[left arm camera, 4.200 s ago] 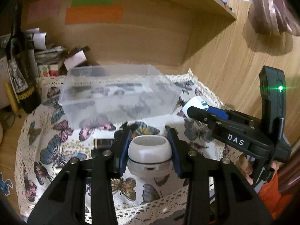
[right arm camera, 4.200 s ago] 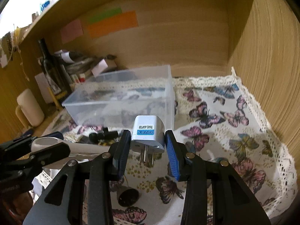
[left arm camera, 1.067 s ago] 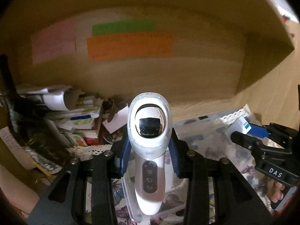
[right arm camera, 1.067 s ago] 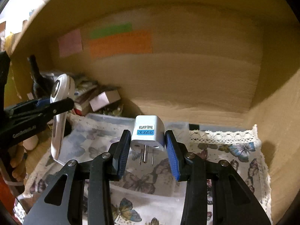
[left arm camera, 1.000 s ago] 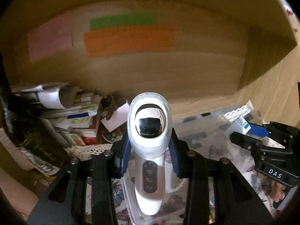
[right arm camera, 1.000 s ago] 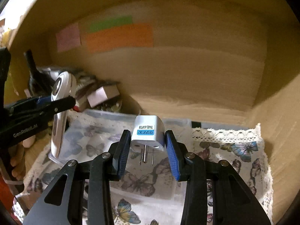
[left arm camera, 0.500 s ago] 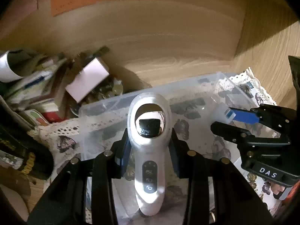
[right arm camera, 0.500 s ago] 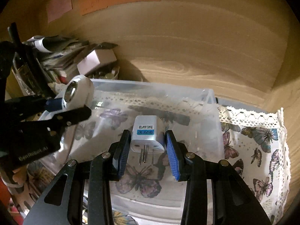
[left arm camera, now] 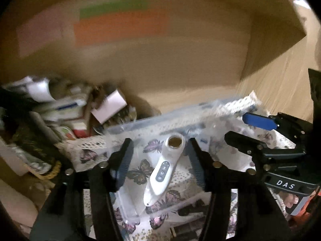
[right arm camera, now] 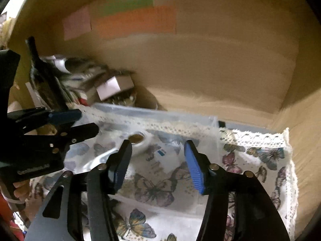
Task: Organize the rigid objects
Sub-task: 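Open both tools and withdraw from the clear box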
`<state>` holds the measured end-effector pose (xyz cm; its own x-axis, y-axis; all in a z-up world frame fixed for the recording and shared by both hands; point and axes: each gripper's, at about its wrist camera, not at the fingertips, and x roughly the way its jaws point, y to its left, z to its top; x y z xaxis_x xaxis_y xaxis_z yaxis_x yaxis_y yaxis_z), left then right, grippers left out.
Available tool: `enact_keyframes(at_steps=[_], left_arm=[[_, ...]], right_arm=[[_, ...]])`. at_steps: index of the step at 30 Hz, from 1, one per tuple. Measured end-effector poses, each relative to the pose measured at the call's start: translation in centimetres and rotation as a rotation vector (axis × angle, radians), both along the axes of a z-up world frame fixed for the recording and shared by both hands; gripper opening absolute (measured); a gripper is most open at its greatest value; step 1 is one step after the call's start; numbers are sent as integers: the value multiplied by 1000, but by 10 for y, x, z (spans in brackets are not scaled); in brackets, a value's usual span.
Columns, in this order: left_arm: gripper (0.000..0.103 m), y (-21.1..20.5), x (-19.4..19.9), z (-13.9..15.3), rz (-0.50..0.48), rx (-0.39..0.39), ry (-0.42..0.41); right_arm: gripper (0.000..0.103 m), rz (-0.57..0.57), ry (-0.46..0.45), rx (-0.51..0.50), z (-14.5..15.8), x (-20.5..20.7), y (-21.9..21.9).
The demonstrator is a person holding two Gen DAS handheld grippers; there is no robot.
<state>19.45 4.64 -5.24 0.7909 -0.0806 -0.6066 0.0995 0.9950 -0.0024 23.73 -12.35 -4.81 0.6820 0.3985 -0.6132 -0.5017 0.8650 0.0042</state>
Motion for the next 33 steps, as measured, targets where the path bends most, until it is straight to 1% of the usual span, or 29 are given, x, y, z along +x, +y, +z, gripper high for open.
enact_keyframes(at_steps=[2, 3, 5, 7, 8, 10, 14, 19, 20, 22, 28, 33], left_arm=[[70, -1, -18, 13, 10, 10, -47], [73, -1, -27, 19, 13, 13, -71], [90, -3, -48, 30, 24, 18, -120], [100, -6, -62, 37, 28, 25, -155], [101, -8, -70, 40, 29, 32, -172], [101, -9, -82, 43, 31, 43, -188], [102, -9, -109, 41, 34, 24, -198], [103, -5, -133, 26, 48, 1, -186], [103, -4, -136, 22, 53, 0, -178], [103, 0, -140, 9, 73, -4, -148], [103, 14, -143, -35, 123, -21, -23], [103, 19, -137, -66, 125, -16, 66]], right_arm=[[58, 0, -40, 14, 12, -14, -6], [61, 0, -56, 20, 16, -20, -7], [67, 0, -96, 33, 26, -35, -10], [73, -3, -132, 44, 34, -51, -14], [75, -3, -145, 49, 37, -57, -16], [82, -2, -168, 63, 43, -72, -19], [84, 4, -199, 81, 49, -98, -23], [96, 0, -213, 81, 41, -127, -30], [97, -4, -214, 77, 37, -132, -31], [101, -13, -208, 67, 29, -140, -34], [101, -37, -138, 8, -8, -150, -42], [101, -66, -21, -17, -39, -144, -56]])
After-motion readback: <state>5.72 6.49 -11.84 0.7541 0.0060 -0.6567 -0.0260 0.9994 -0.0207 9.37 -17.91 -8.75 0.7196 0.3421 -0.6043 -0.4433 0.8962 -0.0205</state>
